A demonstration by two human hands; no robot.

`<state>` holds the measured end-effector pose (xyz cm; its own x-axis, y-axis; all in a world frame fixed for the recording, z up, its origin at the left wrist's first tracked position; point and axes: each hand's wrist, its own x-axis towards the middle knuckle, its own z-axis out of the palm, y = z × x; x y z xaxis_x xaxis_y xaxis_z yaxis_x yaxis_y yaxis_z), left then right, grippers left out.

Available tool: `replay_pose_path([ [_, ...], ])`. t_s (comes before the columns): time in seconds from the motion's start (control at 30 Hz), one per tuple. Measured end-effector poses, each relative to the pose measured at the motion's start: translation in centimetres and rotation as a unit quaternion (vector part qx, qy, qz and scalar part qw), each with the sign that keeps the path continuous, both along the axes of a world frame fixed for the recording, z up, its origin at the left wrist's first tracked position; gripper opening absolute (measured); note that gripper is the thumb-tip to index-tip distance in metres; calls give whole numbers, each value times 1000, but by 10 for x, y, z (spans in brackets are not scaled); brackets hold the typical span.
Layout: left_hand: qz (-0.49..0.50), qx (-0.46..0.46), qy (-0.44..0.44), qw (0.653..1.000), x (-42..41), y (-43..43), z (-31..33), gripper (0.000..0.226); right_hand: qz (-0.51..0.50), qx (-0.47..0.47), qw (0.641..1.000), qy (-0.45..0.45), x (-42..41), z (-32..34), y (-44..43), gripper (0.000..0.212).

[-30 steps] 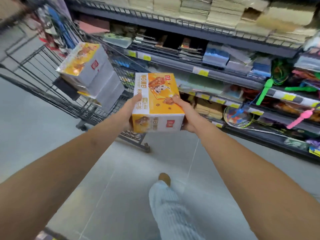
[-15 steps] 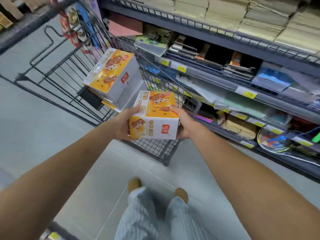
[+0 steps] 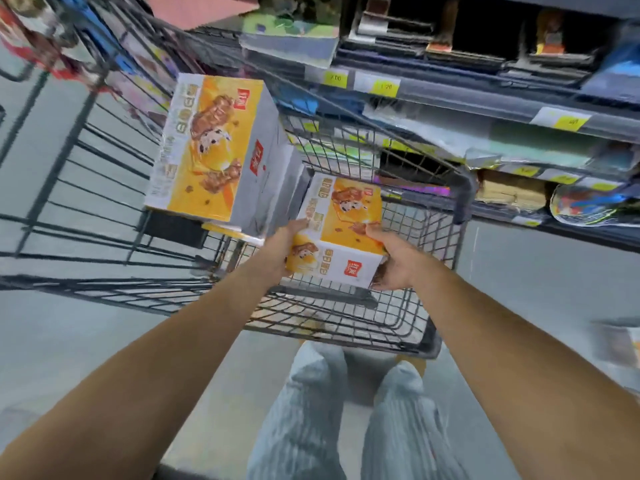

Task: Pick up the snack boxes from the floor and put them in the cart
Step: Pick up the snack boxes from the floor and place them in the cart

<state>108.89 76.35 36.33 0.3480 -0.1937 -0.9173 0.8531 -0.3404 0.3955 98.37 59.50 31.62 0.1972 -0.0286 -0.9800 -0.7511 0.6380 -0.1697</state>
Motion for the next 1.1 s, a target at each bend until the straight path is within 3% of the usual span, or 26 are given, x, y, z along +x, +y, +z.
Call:
replay_pose_path([
  [0.07, -14, 1, 23, 1000, 12, 4, -14, 38, -32, -12, 999, -11, 4, -10, 7, 51],
  [0.3, -98, 80, 48, 991, 39, 7, -55, 24, -42, -39, 998, -23, 30, -40, 27, 18],
  [0.53, -91, 115, 42, 988, 56, 9, -90, 11, -55, -61, 994, -67, 35, -86, 49, 36],
  [0.7, -28, 68, 92, 993, 57, 14, -104, 10, 58, -87, 992, -69, 34, -100, 42, 52],
  [0.8, -20, 74, 100, 992, 50, 17, -105, 37, 57, -86, 993, -63, 33, -96, 37, 59],
  [0.97, -49, 73, 85, 992, 31, 7, -86, 53, 30, -71, 991, -111, 33, -81, 41, 58],
  [1.1, -76, 48, 68, 994, 15, -10, -57, 47, -12, -70, 986, -153, 32, -49, 38, 40],
])
